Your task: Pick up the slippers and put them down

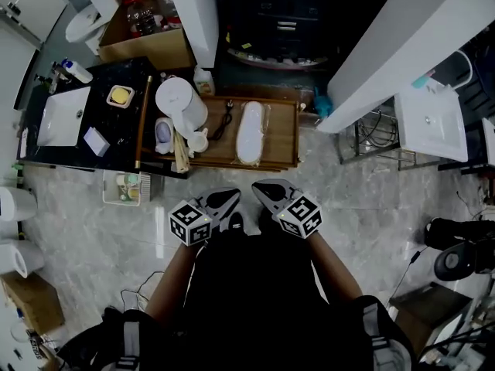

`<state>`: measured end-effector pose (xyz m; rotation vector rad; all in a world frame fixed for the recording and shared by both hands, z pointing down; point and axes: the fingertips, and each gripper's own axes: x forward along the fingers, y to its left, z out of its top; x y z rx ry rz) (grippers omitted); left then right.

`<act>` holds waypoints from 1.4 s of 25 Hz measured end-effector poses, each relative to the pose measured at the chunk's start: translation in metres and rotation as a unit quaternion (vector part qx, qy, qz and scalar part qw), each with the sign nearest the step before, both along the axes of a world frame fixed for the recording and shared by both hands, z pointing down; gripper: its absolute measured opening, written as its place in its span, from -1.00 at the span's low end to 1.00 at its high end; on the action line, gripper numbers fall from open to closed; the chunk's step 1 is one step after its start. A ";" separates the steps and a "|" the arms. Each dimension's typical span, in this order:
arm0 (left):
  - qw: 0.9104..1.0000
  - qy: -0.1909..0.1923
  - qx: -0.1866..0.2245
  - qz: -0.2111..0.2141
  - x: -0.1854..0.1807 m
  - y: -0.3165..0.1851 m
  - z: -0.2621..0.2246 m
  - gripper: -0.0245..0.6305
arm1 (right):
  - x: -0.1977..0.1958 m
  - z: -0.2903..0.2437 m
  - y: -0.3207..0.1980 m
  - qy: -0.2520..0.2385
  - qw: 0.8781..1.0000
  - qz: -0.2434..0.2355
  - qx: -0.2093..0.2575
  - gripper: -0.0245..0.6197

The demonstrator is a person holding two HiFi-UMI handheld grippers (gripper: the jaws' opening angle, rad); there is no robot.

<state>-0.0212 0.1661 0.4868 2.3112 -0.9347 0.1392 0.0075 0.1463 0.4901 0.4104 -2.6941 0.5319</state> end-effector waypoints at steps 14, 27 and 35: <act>0.994 0.019 0.004 -0.107 0.029 -0.058 -0.002 -0.89 | 0.033 0.010 -0.057 0.009 0.995 -0.097 -0.006 -0.90; 0.991 0.005 -0.006 -0.137 0.024 -0.074 0.010 -0.89 | 0.044 0.020 -0.075 0.023 0.993 -0.117 -0.013 -0.90; 0.995 0.006 -0.026 -0.092 0.010 -0.092 0.025 -0.89 | 0.030 0.033 -0.092 0.037 0.996 -0.078 -0.021 -0.90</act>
